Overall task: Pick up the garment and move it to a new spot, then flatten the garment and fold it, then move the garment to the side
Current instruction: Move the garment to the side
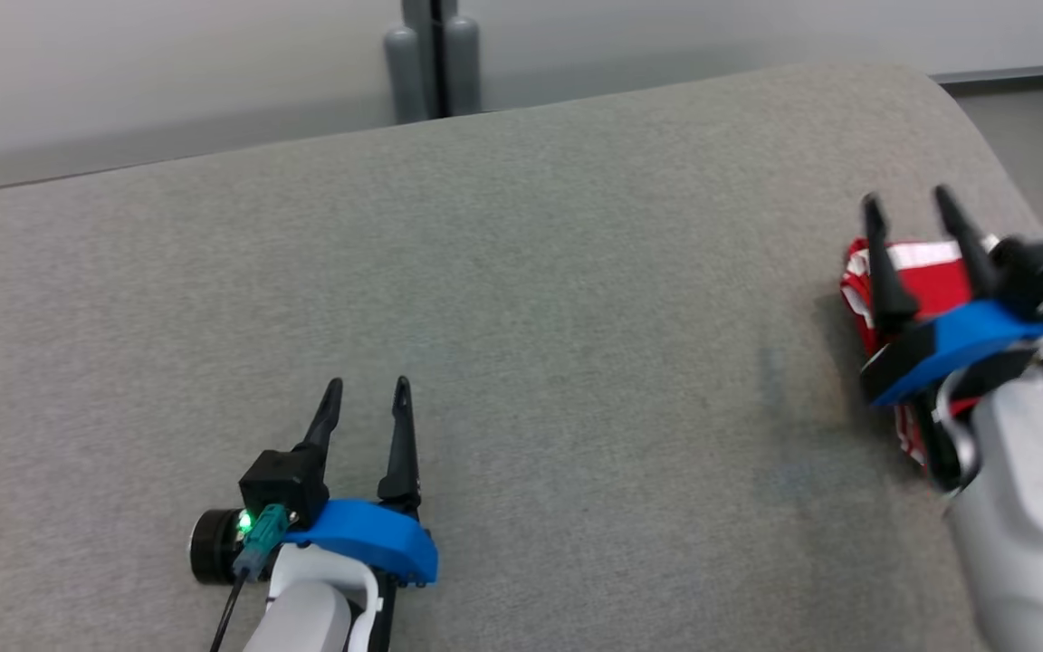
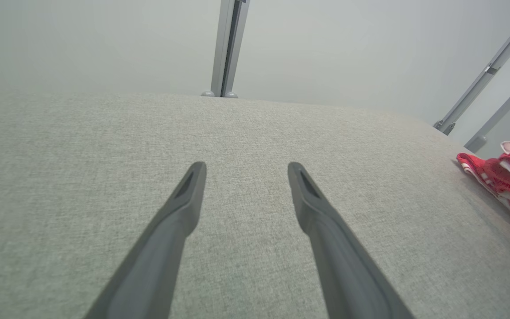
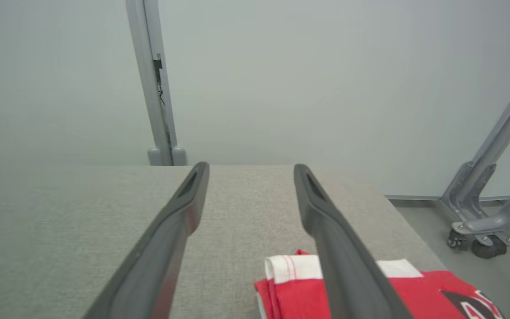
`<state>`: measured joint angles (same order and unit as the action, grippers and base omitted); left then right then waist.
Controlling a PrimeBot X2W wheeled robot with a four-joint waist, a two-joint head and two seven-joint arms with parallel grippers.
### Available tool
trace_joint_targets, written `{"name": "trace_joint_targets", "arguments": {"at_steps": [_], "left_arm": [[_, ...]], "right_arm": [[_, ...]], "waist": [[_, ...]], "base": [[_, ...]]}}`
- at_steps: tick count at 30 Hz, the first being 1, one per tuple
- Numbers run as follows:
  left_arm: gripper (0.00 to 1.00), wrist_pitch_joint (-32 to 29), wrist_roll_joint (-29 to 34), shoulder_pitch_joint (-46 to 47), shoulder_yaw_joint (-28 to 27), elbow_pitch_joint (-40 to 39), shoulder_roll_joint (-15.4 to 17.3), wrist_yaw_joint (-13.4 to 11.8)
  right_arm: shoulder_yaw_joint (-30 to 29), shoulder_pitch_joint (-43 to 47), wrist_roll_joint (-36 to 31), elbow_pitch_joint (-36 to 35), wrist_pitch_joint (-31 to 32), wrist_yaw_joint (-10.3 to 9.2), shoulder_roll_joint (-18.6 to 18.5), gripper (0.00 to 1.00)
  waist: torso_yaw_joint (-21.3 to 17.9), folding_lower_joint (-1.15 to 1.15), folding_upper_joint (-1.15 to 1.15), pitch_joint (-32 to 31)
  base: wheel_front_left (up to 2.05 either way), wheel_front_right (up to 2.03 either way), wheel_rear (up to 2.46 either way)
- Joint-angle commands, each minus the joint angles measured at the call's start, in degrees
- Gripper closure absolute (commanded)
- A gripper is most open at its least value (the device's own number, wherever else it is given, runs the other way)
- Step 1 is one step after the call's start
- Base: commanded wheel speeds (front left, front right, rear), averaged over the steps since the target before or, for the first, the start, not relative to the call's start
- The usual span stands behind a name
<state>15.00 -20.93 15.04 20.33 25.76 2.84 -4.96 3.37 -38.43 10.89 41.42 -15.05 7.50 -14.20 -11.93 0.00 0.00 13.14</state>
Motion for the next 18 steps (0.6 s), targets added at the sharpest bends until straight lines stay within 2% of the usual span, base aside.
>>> {"name": "trace_joint_targets", "arguments": {"at_steps": [1,4,8,18], "left_arm": [[0.0,0.24,0.51,-1.29,-1.18,-0.71,0.09,-0.44],[0.0,0.24,0.91,-2.12,-2.39,-1.57,0.0,-0.98],[0.0,0.24,1.07,-3.95,-3.62,-2.3,0.03,-1.53],[0.0,0.24,2.73,-8.47,-6.98,-1.75,0.02,-1.29]], "right_arm": [[-0.97,4.14,0.21,-3.21,-0.14,-0.01,2.79,0.0],[-1.49,9.17,0.38,-6.18,-0.14,-0.01,6.51,0.0],[-1.79,14.5,-0.35,-7.07,-0.15,-0.01,8.99,0.0],[-1.42,21.89,-0.83,-7.24,-0.14,-0.01,11.14,0.0]], "waist": [[1.28,0.0,0.0,-0.62],[3.45,0.0,0.0,-1.71],[6.34,0.0,0.0,-3.36],[10.32,0.0,0.0,-8.08]], "base": [[0.0,0.0,0.0],[0.0,0.0,0.0],[0.0,0.0,0.0],[0.0,0.0,0.0]]}}
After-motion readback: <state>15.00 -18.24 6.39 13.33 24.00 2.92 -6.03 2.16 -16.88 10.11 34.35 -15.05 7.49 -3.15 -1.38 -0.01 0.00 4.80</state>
